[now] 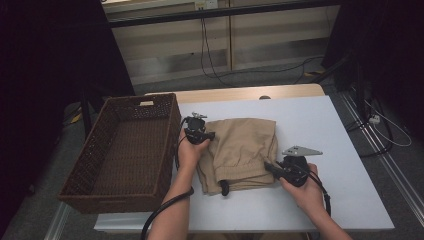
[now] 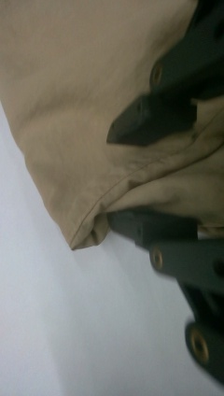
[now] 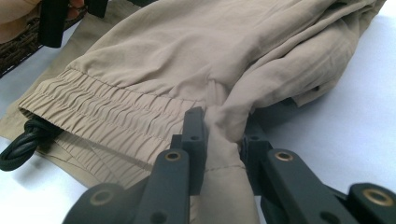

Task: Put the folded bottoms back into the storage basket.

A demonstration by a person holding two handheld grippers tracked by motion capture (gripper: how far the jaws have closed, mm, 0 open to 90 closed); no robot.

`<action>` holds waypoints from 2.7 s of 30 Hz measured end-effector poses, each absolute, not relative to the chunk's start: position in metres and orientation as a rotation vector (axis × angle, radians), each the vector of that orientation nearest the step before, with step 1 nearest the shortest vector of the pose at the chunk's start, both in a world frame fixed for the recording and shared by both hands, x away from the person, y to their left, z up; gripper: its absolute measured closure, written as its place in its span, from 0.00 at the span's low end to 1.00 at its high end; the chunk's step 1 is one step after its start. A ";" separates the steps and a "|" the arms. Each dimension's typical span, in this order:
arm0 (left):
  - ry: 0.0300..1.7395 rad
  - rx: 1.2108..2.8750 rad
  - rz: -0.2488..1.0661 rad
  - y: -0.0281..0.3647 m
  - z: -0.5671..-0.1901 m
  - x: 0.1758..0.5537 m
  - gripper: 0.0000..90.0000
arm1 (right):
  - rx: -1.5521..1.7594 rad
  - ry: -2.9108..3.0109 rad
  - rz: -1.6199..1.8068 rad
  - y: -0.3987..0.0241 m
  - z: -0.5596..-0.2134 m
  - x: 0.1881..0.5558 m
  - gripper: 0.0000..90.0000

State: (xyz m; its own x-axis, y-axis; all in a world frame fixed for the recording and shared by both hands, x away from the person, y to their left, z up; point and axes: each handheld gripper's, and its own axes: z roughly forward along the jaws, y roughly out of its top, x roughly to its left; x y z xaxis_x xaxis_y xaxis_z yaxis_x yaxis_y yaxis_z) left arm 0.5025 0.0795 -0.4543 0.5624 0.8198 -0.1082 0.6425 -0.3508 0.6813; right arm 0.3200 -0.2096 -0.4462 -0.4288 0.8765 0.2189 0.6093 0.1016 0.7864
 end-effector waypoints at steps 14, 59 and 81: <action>1.299 2.177 0.147 0.071 -0.417 0.514 0.95 | 1.440 2.061 1.276 -0.211 -0.444 0.318 0.86; 1.382 2.388 -0.018 0.098 -0.296 0.512 0.96 | 1.229 1.955 1.471 -0.182 -0.406 0.303 0.86; 1.402 2.401 -0.040 0.105 -0.261 0.507 0.96 | 1.140 1.929 1.528 -0.173 -0.388 0.300 0.86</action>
